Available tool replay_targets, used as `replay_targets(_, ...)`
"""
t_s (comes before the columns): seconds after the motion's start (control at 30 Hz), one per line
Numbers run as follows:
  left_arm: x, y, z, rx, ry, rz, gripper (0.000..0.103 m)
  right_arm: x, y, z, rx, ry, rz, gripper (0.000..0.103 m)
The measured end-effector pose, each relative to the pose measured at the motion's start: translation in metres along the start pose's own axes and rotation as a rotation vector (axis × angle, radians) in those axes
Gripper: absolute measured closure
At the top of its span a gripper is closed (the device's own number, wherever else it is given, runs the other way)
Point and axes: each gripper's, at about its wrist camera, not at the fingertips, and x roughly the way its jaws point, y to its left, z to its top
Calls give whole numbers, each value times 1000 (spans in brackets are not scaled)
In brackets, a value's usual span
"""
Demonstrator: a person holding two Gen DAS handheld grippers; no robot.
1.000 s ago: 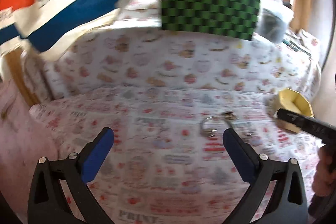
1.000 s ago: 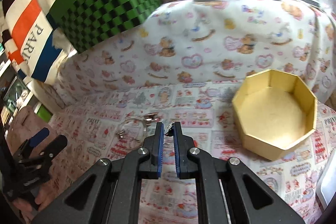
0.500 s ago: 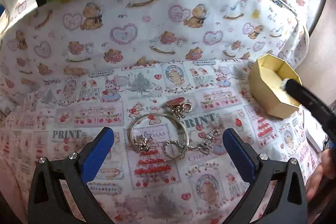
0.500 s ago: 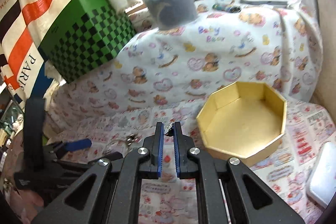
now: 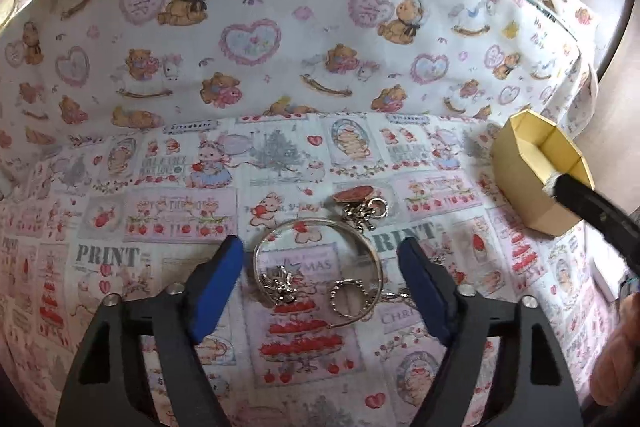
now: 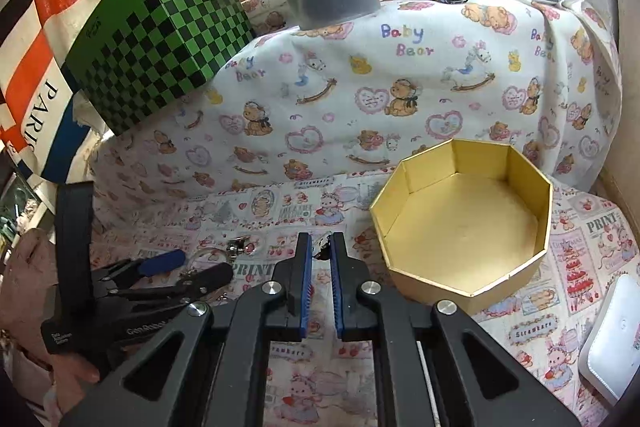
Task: Organize jewelry
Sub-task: 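Grasp the silver bangle with the left tool while the right tool carries the charm to the yellow box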
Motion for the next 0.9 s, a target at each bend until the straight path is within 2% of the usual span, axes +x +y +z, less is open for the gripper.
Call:
replay_targets(0.07,6,-8,1,28,-8,40,35,-1,2,-1,-9,-18,-10,93)
replay_targets(0.2,11,-18,-1,60,-24,99,34,-4,2,-1,-12,-34,-30,93)
replay_targets(0.4,12,-20,-2,38,-33,95,37,-3,0,1,-9,-12,-21,93)
replay_targets(0.53,-7,-3,-5,-18,-53,52,37,-7,-2,3,-7,-17,-7,93)
replay_targets(0.8,-58,12,-1,-52,-196,12,37,-19,-12,8,30,-43,2,93)
replay_targets(0.9,-74,9,-3,-33,-278,39,37,-21,-23,11,69,-43,5,93)
